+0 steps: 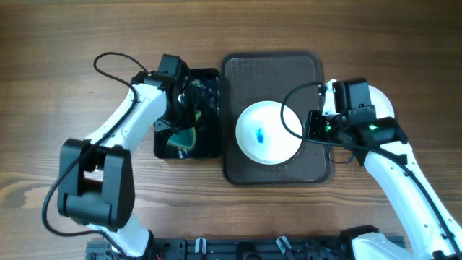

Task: Clean dirty plates on tray and stack at the side
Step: 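Move the sponge toward the held plate with left gripper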

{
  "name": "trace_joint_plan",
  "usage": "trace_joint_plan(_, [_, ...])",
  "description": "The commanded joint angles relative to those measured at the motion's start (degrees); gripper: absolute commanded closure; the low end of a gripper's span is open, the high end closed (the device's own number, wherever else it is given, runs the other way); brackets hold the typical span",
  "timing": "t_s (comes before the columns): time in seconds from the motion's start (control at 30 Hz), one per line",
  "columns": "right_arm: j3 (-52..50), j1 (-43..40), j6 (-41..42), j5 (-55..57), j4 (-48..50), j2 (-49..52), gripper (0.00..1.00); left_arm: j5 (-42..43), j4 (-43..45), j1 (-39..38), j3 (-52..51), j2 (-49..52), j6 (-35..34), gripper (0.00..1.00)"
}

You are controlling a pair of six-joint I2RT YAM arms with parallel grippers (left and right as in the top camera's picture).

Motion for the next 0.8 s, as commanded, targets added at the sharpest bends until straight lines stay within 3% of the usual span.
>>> trace_joint_plan(0.0, [0.1,0.0,0.3,1.0,-0.3,1.8,0.76,-1.0,4.5,-0.3,-3.4,4.0,0.0,0.63])
trace_joint_plan(0.03, [0.1,0.0,0.3,1.0,-0.3,2.2,0.76,0.0,5.5,-0.3,-4.1,4.7,0.1,0.69])
trace_joint_plan(0.07, [0.1,0.0,0.3,1.0,-0.3,3.2,0.76,0.2,6.2,-0.3,-4.8,5.9,0.1,0.96])
trace_joint_plan(0.13, [0.1,0.0,0.6,2.3,-0.3,4.1,0.76,0.1,5.9,-0.2,-4.7,5.9,0.1,0.96])
trace_joint_plan(0.2, [0.1,-0.3,6.7,6.4,-1.0,5.8,0.79,-0.1,3.1,-0.2,-2.5,4.6,0.3,0.96])
trace_joint_plan(0.3, [0.1,-3.3,7.8,2.8,-0.3,8.4,0.8,-0.5,-0.6,-0.2,1.2,1.9,0.3,0.96])
trace_joint_plan(0.5, [0.1,-9.5,-7.5,-8.7,2.0,13.9,0.74,-2.5,-9.4,-0.2,10.7,-2.9,0.4,0.96])
trace_joint_plan(0.63, [0.1,-8.3,-8.9,-11.2,3.6,18.5,0.67,-1.7,-14.4,-0.3,19.4,-3.9,0.3,0.96])
trace_joint_plan(0.77, [0.1,-6.5,-8.9,-11.1,6.9,23.6,0.66,4.7,-14.2,-0.3,21.6,-3.9,0.3,0.96])
